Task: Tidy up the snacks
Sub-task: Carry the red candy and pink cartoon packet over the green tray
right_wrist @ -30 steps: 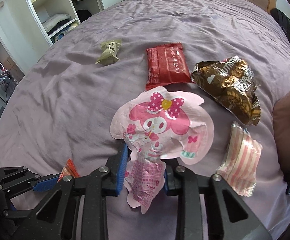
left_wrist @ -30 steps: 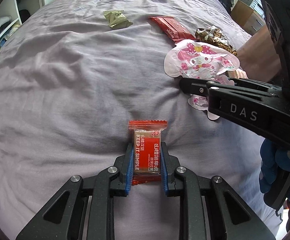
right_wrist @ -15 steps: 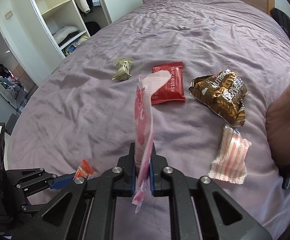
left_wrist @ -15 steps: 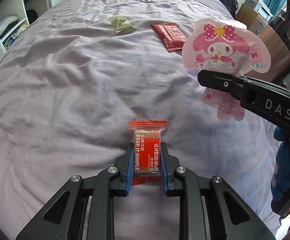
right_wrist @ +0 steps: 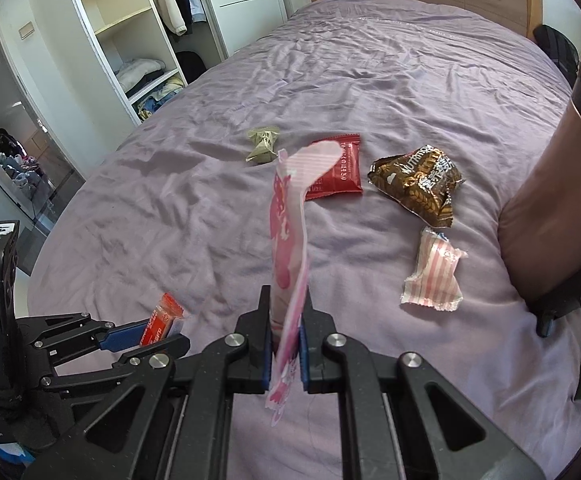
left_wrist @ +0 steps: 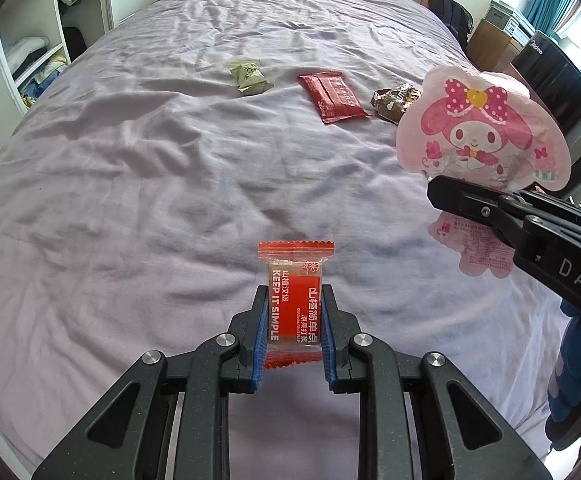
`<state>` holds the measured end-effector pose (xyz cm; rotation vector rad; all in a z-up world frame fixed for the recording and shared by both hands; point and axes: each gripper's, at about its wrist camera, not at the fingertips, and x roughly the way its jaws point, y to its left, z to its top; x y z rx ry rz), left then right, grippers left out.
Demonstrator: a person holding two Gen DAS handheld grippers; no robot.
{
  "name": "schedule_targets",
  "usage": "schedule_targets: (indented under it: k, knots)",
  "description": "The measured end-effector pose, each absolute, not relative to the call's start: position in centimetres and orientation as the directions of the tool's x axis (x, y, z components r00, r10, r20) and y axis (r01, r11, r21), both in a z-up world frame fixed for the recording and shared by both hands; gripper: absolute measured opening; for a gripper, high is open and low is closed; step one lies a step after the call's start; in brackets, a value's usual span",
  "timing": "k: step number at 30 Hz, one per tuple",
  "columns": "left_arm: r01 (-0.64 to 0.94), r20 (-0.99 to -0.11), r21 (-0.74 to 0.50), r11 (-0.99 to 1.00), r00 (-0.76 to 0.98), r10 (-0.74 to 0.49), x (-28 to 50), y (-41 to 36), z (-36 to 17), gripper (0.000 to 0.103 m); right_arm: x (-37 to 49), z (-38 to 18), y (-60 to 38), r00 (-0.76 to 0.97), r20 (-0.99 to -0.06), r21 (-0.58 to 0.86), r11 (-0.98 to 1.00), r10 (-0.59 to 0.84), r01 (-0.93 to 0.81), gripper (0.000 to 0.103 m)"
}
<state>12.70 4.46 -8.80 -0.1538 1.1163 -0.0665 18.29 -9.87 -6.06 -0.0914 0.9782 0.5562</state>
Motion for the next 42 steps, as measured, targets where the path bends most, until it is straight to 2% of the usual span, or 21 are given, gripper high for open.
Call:
schedule_targets:
  k: [20, 42]
  knots:
    - [0.037, -0.895, -0.03, 0.999, 0.444, -0.044, 8.0, -0.6, -6.0, 0.019, 10.6, -5.7, -18.1, 0.437, -0.814, 0.195, 0.889, 0.383, -0.415, 0.054]
    - [0.312, -0.915, 0.078, 0.947, 0.399, -0.056, 6.7, -14.8, -6.5, 0.019, 6.9, -5.6, -36.9, 0.55, -0.796, 0.207, 0.967, 0.253, -0.145, 0.054]
